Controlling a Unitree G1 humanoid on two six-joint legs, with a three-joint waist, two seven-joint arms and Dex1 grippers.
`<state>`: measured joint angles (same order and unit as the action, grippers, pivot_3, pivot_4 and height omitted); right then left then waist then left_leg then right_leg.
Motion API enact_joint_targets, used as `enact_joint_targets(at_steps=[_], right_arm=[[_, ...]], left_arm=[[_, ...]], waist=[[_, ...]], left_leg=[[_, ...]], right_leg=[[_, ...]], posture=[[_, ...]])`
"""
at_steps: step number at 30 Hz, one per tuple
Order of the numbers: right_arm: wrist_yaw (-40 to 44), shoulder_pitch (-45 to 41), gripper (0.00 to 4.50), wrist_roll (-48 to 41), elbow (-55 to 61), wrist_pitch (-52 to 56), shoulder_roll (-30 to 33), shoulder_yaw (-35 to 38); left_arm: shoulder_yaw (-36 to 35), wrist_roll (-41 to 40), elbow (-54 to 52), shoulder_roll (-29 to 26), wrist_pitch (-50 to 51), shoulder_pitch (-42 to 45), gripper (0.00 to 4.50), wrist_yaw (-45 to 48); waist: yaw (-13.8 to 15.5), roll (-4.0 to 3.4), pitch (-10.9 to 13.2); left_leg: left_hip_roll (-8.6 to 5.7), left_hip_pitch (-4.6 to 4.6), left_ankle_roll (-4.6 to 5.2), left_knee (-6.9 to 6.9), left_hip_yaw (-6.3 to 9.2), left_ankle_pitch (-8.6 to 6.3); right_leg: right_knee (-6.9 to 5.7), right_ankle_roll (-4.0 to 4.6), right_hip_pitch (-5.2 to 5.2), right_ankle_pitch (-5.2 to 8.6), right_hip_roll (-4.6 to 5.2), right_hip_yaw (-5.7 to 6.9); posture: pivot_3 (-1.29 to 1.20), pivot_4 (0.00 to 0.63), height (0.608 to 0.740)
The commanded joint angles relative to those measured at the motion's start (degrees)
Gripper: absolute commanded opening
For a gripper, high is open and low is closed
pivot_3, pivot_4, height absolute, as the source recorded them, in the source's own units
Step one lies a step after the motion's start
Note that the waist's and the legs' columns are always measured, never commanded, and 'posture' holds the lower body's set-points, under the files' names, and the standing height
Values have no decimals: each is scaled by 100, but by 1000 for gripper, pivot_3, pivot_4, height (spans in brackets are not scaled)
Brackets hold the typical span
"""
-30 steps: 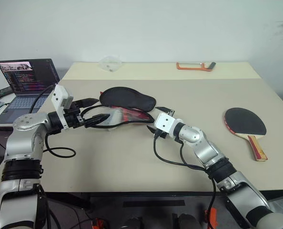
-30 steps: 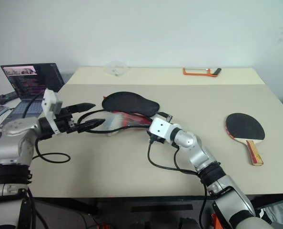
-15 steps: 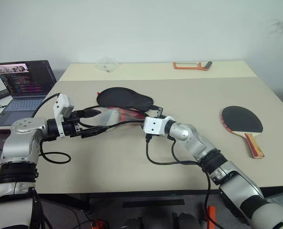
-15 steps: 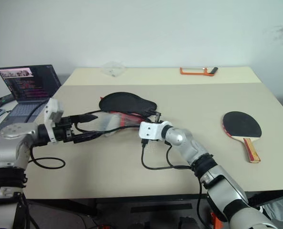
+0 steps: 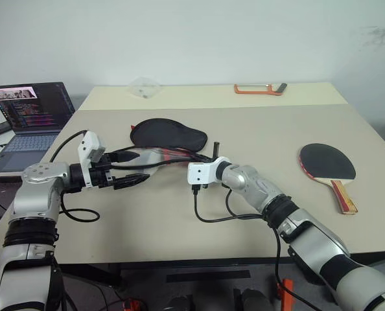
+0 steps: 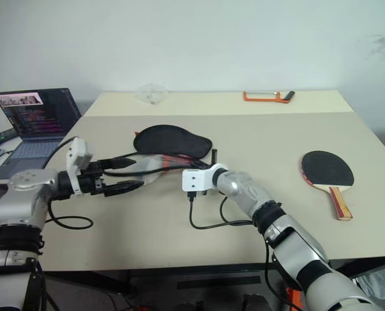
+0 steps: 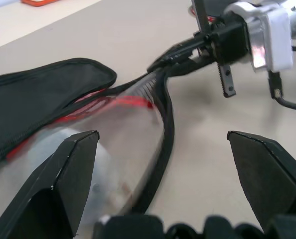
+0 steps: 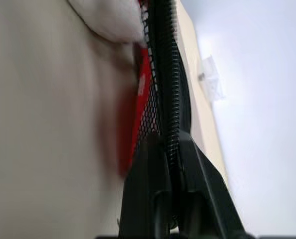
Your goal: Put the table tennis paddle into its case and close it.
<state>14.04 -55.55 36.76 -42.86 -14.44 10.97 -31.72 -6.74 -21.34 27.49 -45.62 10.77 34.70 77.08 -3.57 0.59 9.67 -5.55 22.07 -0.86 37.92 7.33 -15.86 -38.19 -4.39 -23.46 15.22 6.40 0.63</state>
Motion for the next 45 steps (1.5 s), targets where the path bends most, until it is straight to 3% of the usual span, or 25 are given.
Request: enact_joint_targets(at_steps=[1,8,18,23,27,31,39,45], right_arm=[[6,-105,45,122,302,-67,286,60],[314,137,45,165,935,165,985,240],[1135,2044,45,124,3510,1768,2403,1406],[1481,2827,45,202,4695,2510,2660,1839],[1791,3233,45,298,5626,3296,2395,1943],[2184,3017,45,281,5965,3737,1859,1568],[2456,1804,45,72,4812,3560,694,607],[2518,1509,45,-137,4405,3364,339,372]], left_arm=[[-16,-18,-58,22,-95,215,4500,68],[196,8,-56,278,-50,482,4500,134],[730,296,641,1024,-216,1405,4500,350],[867,490,1244,1361,-483,1876,4500,468],[881,602,1696,1507,-746,2071,4500,614],[836,665,1884,1540,-911,2108,4500,657],[640,571,1574,1380,-895,1859,4500,566],[498,526,1295,1188,-792,1676,4500,459]], waist=[[3,0,0],[12,1,0],[86,6,-2],[85,7,-2],[46,7,-2],[23,8,-1],[34,12,-1],[34,13,-1]], left_leg=[[1,0,0,0,-2,0],[4,2,0,0,-11,0],[4,12,1,3,-13,-1],[6,16,2,8,-18,-1],[15,15,2,7,-23,-1],[17,13,2,13,-24,-1],[19,3,-1,22,-23,1],[17,6,-2,23,-23,1]], right_leg=[[0,1,-1,0,-1,-1],[0,1,-3,-1,-2,-5],[4,0,-2,-1,-4,-2],[2,-1,-2,-1,-6,-5],[-1,-1,-3,-1,-13,-8],[-6,1,-3,-3,-15,-11],[-36,5,-8,-5,-16,-14],[-38,6,-17,-5,-15,-16]], posture=[[0,150,740],[0,150,740],[0,150,740],[0,150,740],[0,150,740],[0,150,740],[0,150,740],[0,150,740]])
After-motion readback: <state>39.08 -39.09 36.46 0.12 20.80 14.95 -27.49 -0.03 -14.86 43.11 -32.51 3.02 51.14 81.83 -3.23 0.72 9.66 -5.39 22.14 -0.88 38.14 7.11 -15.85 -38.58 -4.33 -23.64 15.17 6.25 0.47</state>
